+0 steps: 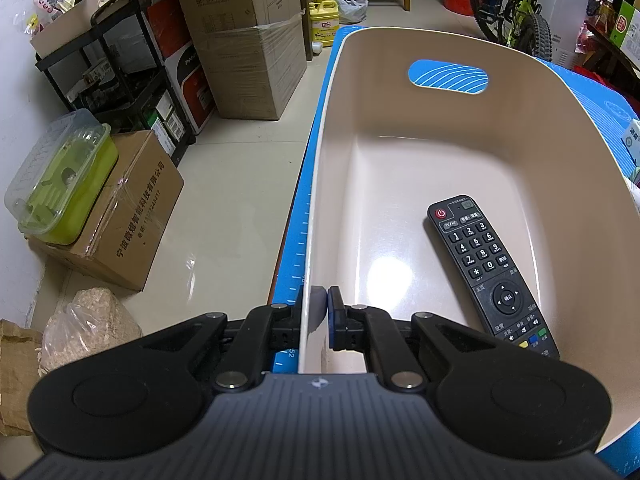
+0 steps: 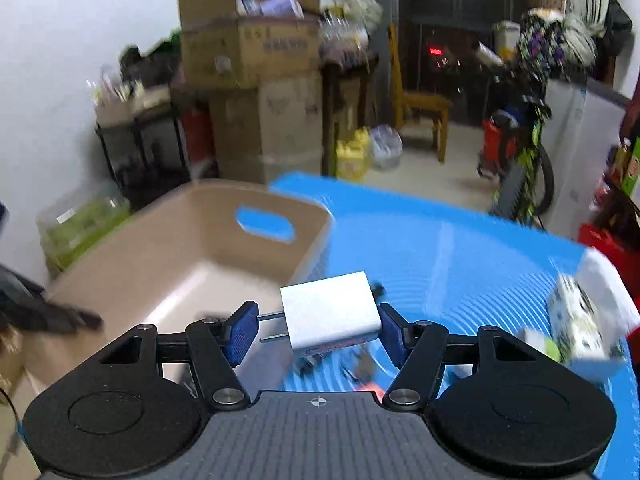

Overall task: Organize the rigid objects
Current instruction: 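Carry the charger into the basket beside the remote and release it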

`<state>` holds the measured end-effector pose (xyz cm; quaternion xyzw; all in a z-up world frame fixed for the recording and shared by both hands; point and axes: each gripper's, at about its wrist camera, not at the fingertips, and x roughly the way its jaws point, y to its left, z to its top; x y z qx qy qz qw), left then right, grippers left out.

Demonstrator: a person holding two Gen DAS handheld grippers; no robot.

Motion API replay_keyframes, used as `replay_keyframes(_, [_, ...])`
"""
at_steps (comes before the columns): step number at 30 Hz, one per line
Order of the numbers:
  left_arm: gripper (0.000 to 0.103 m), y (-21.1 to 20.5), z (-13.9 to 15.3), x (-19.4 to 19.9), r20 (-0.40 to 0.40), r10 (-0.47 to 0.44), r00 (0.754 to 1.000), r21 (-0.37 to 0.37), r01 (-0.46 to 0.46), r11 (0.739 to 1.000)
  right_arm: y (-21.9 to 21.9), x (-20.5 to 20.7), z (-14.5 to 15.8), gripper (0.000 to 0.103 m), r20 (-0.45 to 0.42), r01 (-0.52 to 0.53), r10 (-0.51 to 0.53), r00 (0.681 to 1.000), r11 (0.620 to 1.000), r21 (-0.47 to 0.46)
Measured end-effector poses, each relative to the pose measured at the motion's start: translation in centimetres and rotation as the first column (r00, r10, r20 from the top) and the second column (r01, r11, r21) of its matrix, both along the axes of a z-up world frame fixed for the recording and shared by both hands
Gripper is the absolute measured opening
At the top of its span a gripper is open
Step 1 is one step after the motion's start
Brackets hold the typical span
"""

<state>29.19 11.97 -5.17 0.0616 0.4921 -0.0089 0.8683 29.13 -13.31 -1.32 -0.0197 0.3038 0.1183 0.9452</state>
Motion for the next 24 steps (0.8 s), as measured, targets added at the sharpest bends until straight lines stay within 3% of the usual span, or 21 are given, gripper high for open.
replay_keyframes(6, [0.01,0.1,-0.1,0.0,0.0,-0.002,1.0,-0.001,0.002,1.0,4.4,1.2,0.9,0.067,0.006,-0.078,0.078,0.997,0.997,-0.004])
replay_keyframes(18, [0.009,0.0,0.0,0.0,0.003,-0.007,1.0,-0.001,0.007,1.0,10.4,3.5,-3.5,0.067,-0.229,-0.168,0.142,0.963,0.981,-0.099])
replay_keyframes(24, [0.01,-0.1,-0.2,-0.1,0.001,-0.007,1.0,0.0,0.007,1.0,12.1,3.3,-4.5,0.067,-0.264,-0.221,0.165,0.95,0.955,-0.199])
